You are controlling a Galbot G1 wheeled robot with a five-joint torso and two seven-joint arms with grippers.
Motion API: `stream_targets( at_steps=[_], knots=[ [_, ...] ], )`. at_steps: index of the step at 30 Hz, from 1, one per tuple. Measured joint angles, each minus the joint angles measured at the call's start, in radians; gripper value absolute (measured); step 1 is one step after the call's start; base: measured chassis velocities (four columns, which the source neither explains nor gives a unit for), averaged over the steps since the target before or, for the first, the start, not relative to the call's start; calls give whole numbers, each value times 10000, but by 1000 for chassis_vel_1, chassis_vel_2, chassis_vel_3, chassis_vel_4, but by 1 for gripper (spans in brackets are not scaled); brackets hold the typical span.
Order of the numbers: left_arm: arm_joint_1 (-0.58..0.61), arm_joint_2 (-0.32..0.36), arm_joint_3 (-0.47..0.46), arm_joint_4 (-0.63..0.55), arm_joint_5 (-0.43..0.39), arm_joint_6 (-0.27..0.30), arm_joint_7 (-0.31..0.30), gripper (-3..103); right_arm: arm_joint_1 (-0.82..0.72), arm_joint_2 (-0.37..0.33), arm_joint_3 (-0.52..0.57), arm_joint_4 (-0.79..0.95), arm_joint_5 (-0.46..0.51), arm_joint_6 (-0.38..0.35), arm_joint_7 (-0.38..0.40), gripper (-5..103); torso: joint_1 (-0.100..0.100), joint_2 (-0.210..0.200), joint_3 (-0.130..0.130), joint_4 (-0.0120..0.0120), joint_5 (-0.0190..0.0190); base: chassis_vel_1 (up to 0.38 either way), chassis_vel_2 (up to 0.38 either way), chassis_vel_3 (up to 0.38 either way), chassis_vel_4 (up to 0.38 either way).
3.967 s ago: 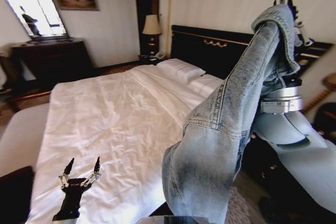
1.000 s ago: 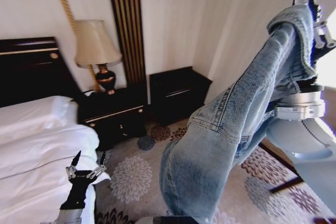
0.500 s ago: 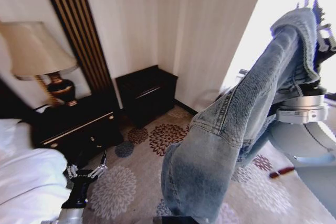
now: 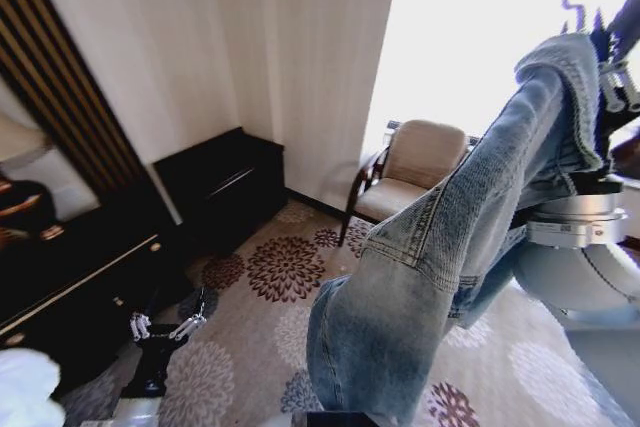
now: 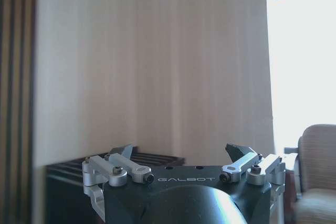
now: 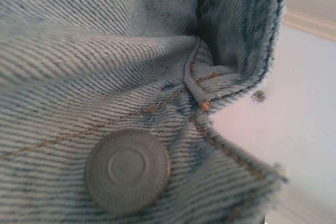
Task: Pick up the clothes from the bed and hang them on the clothes hanger.
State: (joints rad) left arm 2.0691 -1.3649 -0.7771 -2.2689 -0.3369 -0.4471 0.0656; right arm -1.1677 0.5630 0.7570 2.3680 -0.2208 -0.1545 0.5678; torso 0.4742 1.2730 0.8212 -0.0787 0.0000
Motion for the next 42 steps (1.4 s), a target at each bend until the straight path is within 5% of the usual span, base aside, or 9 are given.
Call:
stream_targets(
  at_steps=[42],
  knots=[
    [-76,103,112,174,176,-287,-139,100,-1347,729,466,211,-561,323,-100,15,1,1,-1,-3,0,-120,-119,-115,-119]
  ],
)
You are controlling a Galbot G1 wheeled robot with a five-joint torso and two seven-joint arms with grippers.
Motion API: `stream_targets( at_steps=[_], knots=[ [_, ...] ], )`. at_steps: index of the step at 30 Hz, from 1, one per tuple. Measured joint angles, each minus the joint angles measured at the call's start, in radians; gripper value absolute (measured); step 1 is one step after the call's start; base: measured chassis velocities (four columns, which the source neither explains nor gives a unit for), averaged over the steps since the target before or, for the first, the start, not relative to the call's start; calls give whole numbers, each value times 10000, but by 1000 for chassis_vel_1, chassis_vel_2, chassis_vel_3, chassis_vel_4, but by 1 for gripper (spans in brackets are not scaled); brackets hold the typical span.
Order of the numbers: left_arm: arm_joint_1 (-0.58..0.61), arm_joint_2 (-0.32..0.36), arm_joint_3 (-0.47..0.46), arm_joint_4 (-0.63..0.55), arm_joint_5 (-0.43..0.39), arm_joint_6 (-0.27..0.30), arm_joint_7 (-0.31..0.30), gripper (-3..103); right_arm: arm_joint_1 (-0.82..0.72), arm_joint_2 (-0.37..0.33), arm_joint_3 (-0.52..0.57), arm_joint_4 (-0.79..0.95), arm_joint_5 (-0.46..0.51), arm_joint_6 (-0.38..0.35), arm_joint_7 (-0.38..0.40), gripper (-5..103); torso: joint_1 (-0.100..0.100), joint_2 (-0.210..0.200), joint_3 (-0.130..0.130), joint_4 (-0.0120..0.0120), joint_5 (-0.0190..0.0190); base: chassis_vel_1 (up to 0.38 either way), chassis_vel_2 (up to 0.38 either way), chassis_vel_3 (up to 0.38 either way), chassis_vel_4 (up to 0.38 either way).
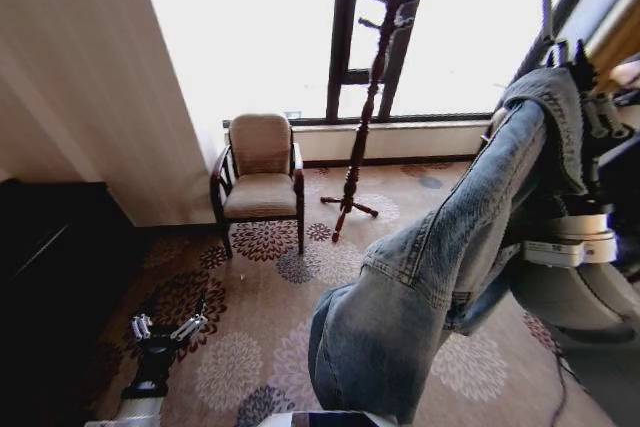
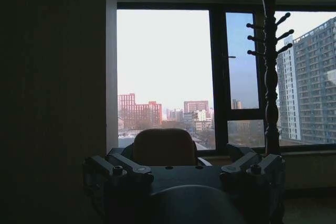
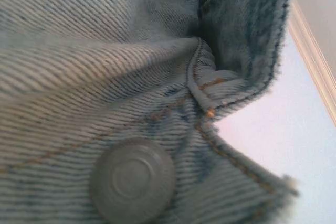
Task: Pick up the clothes from the bed and hang them on the clothes hanger.
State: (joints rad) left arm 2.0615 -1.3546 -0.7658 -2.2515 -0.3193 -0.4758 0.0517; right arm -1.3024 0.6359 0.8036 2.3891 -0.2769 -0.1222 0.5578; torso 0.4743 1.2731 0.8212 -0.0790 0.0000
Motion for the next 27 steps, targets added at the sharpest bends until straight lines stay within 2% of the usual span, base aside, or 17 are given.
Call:
stream_targets(
  at_steps=[4,12,27],
  knots=[
    [-7,6,5,30,1,-11,-7,100,-235,177,19,1,-130,81,-11,15,1,-1,1,10,0,0,0,0,0],
    [-109,29,113,145,49,6,-20,100,-929,529,156,105,-377,261,-63,15,0,0,1,4,0,0,0,0,0],
    [-322,28,180,93,183,181,-170,100,-1051,518,431,170,-301,190,-50,15,-2,1,0,3,0,-8,6,3,-8]
  ],
)
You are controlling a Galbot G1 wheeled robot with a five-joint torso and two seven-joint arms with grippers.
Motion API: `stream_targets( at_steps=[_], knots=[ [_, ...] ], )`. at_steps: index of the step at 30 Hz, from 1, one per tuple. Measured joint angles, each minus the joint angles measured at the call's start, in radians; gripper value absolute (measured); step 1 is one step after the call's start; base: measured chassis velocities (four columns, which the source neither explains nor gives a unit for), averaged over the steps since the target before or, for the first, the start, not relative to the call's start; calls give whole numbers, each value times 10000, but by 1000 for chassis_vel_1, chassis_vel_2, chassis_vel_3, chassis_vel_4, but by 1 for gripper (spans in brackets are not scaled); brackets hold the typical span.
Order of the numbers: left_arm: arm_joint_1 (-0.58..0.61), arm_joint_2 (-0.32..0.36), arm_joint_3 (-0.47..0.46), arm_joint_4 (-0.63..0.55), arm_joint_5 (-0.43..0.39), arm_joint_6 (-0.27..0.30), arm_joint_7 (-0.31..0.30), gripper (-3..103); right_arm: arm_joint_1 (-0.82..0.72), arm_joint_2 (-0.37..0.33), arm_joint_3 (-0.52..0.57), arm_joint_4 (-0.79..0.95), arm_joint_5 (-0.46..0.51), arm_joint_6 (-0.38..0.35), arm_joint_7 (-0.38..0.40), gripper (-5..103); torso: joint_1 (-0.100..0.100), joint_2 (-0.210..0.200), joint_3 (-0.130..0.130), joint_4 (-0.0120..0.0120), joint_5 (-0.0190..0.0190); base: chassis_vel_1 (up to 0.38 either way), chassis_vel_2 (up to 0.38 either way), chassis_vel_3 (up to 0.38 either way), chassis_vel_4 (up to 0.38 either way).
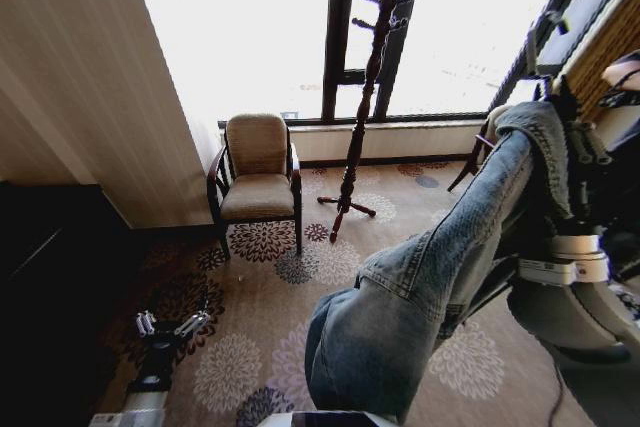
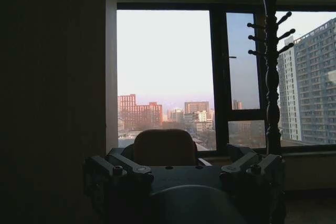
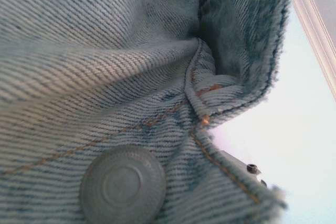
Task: Pick up the clothes from the bed and hang them on the clothes hanger.
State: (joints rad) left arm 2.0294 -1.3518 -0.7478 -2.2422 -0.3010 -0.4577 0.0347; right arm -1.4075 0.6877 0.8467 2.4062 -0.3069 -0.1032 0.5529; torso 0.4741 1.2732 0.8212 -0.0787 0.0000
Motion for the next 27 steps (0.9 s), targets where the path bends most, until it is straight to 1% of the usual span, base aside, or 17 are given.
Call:
stream_targets(
  at_steps=[4,11,17,21,27],
  knots=[
    [51,69,70,45,-81,135,-44,100,-69,-35,25,11,-9,-19,1,15,-1,0,-1,-1,0,-83,53,73,-79],
    [68,82,79,47,-90,157,-53,100,-187,-24,196,24,-7,-20,1,15,2,-3,1,0,0,-128,118,120,-115],
    [71,82,82,47,-94,158,-53,100,-395,236,194,18,-118,4,20,15,3,-3,1,0,1,-133,122,140,-130],
    [74,79,82,47,-97,158,-53,100,-872,499,523,61,-166,136,55,15,3,-2,1,0,0,-135,122,134,-122],
    [77,79,81,47,-99,157,-53,100,-1272,703,780,102,-240,283,75,15,3,-3,1,0,0,-120,120,125,-124]
  ],
)
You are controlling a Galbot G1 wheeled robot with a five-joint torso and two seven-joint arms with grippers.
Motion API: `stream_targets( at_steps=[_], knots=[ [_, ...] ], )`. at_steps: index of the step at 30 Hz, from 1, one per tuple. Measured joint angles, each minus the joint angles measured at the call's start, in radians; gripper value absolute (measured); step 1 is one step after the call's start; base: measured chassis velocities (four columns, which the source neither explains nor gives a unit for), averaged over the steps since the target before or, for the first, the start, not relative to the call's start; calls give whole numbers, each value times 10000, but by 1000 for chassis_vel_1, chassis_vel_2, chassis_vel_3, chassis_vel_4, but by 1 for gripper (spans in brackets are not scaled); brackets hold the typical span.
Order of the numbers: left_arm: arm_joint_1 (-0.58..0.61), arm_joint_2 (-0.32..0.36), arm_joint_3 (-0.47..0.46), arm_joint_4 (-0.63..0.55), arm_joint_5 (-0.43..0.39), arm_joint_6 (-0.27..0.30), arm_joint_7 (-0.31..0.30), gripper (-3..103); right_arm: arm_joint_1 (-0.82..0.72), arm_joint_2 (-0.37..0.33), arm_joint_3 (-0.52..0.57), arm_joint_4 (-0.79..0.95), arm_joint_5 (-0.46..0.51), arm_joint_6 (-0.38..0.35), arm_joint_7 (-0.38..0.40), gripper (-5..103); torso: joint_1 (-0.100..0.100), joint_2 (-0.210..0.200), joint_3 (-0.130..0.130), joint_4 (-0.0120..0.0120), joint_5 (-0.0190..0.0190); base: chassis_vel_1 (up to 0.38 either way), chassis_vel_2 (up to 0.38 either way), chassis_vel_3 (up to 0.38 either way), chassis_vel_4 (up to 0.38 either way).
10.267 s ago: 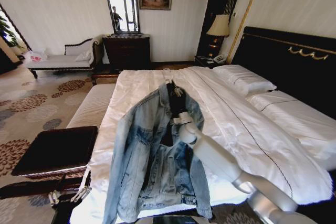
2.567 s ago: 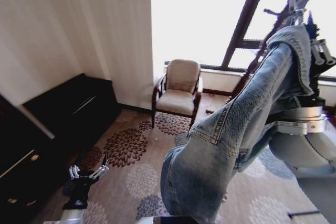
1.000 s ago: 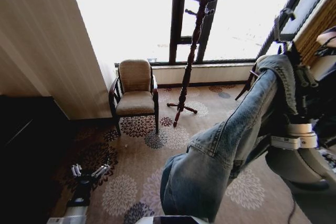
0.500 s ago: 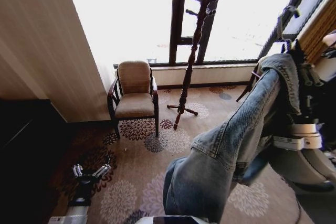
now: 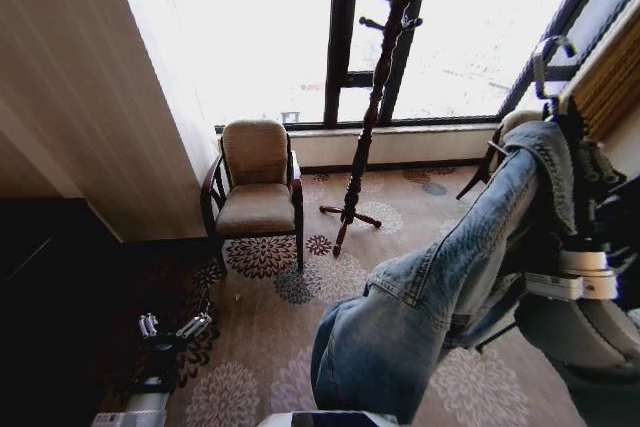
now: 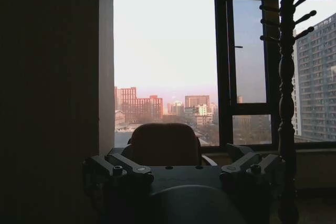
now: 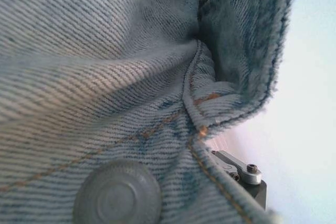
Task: Pick up the clothes from the bed and hang them on the clothes hanger.
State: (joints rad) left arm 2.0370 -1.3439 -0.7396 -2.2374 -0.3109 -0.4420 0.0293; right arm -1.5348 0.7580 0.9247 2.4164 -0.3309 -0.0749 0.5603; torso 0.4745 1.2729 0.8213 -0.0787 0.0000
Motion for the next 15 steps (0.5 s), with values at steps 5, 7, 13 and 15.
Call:
stream_targets(
  at_steps=[5,7,13,15],
  knots=[
    [1,0,-3,0,0,0,0,100,-18,242,-58,44,-81,14,-2,15,-5,3,-3,-1,-1,-124,128,111,-133],
    [1,0,-2,0,0,0,1,100,-11,307,-96,42,-93,19,-4,15,-7,4,-3,-1,0,-161,157,143,-156],
    [1,0,-3,-1,0,1,1,100,-289,475,64,34,-95,122,16,15,-2,2,0,3,-1,-201,207,202,-198],
    [1,-1,-3,-2,0,0,1,100,-507,642,174,33,-134,196,29,15,2,1,0,0,2,-256,236,253,-252]
  ],
)
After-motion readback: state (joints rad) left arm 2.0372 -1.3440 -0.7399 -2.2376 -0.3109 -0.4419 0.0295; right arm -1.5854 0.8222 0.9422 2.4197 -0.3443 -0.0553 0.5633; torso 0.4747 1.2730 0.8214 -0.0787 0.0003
